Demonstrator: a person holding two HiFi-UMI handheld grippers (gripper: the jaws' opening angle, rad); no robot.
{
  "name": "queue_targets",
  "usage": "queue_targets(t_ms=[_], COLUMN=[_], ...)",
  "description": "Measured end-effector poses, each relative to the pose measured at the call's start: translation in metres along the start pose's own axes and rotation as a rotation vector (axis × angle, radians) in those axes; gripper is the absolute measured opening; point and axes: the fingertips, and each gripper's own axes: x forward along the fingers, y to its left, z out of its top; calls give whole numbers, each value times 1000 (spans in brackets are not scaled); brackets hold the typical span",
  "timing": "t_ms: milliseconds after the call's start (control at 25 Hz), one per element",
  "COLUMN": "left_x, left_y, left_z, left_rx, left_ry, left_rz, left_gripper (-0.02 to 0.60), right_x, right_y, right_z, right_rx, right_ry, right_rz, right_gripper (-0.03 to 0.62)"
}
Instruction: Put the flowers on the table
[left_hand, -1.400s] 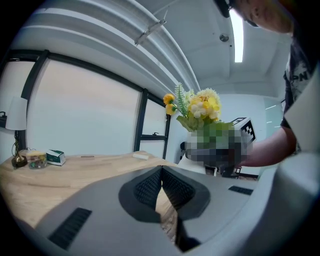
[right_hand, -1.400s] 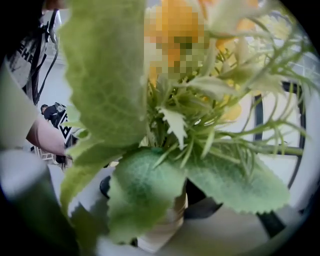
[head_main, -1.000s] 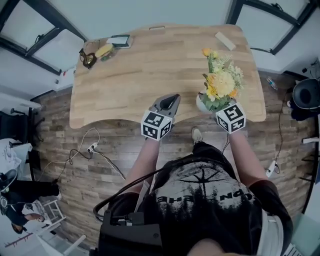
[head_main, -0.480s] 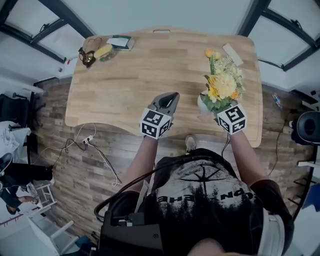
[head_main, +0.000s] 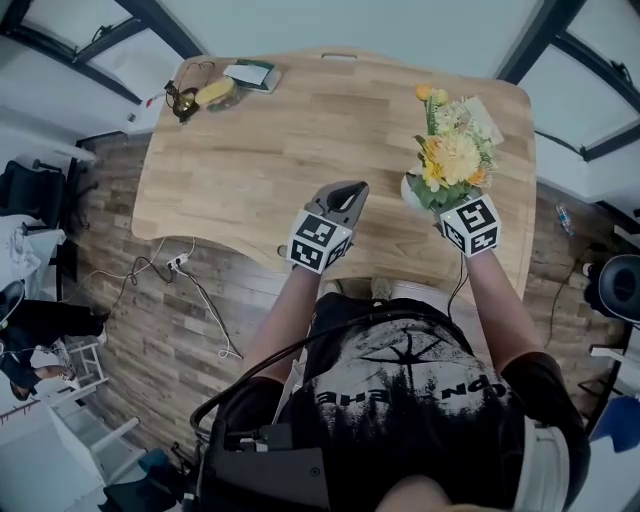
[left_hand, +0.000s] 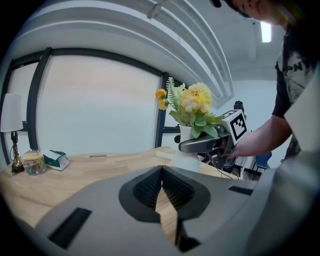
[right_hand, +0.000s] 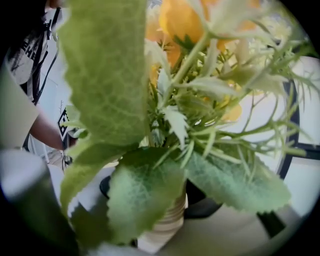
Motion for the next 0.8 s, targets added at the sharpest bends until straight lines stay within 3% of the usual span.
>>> queue_targets(t_ms=[400,800], left_x=[6,31], left_y=[45,70], left_z=[4,-2], left_rx=[-37,-74], left_ry=[-3,24], left_rz=[6,-46], left_gripper=[14,14], right_x=[58,123], right_y=[-16,-37], right_z=[-6,-3], right_rx=[-5,-5], right_ry=[2,-8], right_rz=[-15,-21], right_gripper=[252,252])
